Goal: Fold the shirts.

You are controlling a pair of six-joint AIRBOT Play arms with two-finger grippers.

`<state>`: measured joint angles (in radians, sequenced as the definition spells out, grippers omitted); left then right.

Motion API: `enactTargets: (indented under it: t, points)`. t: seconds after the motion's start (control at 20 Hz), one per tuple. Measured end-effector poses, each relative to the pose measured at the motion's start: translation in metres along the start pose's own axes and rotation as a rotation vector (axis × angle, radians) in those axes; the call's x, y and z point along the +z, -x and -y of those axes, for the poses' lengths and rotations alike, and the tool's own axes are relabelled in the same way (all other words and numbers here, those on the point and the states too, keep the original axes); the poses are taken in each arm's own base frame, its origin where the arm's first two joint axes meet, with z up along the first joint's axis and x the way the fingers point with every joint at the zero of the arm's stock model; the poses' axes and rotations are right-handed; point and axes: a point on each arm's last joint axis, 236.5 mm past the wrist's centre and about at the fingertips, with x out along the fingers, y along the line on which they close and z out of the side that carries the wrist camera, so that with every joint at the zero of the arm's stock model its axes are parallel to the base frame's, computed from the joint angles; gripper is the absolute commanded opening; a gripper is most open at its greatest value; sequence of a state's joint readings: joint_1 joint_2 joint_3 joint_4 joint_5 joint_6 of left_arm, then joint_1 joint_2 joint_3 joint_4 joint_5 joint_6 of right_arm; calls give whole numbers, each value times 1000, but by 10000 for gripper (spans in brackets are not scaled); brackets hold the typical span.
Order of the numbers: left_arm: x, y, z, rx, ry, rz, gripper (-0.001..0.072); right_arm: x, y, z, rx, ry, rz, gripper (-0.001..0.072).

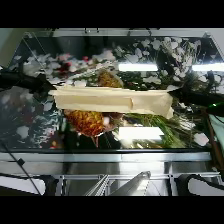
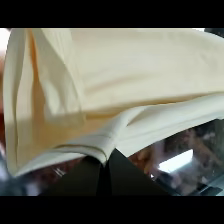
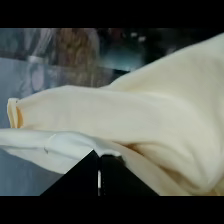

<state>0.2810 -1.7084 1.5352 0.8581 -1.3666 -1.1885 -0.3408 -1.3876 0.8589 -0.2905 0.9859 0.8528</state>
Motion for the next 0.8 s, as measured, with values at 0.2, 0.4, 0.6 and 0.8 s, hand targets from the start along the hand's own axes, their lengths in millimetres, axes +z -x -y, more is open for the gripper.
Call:
enactTargets:
  t: [0.2,0.4,0.6,0.8]
  points:
    - [21,-52,-7,-35,-29,-81,225,14,-46,30,-19,-15,-40,71]
    - [26,-66,-15,-67,3,-158,715,32,-42,50,-46,44,-73,549]
    - [24,-42,-17,-88,62,-204,527,43,-6,85,-159,52,-147,707]
    - [19,-23,4,-135,80,-197,2,16,-4,106,-203,9,-284,705]
